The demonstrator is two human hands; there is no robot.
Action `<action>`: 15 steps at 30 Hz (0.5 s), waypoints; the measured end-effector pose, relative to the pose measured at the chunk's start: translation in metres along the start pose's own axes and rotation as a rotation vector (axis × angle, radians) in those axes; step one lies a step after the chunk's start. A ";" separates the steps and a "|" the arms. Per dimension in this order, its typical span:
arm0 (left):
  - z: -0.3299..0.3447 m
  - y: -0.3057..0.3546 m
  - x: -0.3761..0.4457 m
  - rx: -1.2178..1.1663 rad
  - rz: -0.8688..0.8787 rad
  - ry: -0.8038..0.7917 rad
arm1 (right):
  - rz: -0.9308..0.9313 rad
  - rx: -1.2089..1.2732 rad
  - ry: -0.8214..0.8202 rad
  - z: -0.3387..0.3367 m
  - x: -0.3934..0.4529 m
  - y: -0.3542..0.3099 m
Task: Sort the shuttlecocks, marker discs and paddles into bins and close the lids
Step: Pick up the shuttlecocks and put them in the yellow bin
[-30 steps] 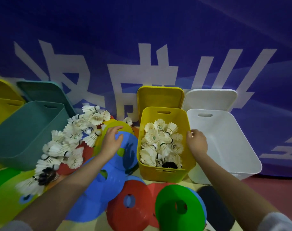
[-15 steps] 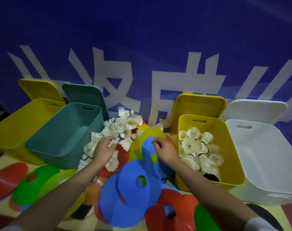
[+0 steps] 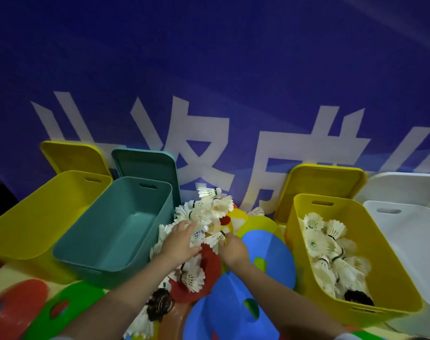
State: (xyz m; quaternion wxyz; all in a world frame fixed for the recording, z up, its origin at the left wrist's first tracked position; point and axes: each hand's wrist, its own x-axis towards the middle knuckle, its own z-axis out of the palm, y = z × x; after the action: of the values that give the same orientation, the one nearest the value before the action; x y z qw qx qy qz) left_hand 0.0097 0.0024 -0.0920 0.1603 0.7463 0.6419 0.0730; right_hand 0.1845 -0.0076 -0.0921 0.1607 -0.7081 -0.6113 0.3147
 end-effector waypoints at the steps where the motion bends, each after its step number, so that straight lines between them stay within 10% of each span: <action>1: 0.002 -0.004 0.004 0.033 0.032 -0.005 | 0.018 -0.029 -0.003 0.003 0.003 -0.004; 15: 0.018 -0.042 0.031 0.059 0.260 0.023 | 0.311 0.125 0.133 0.045 0.054 -0.028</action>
State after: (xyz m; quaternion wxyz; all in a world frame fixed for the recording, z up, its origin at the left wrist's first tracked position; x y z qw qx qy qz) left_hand -0.0184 0.0354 -0.1254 0.1198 0.8267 0.5434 0.0828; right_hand 0.1374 0.0431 -0.1217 0.1941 -0.8019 -0.4618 0.3256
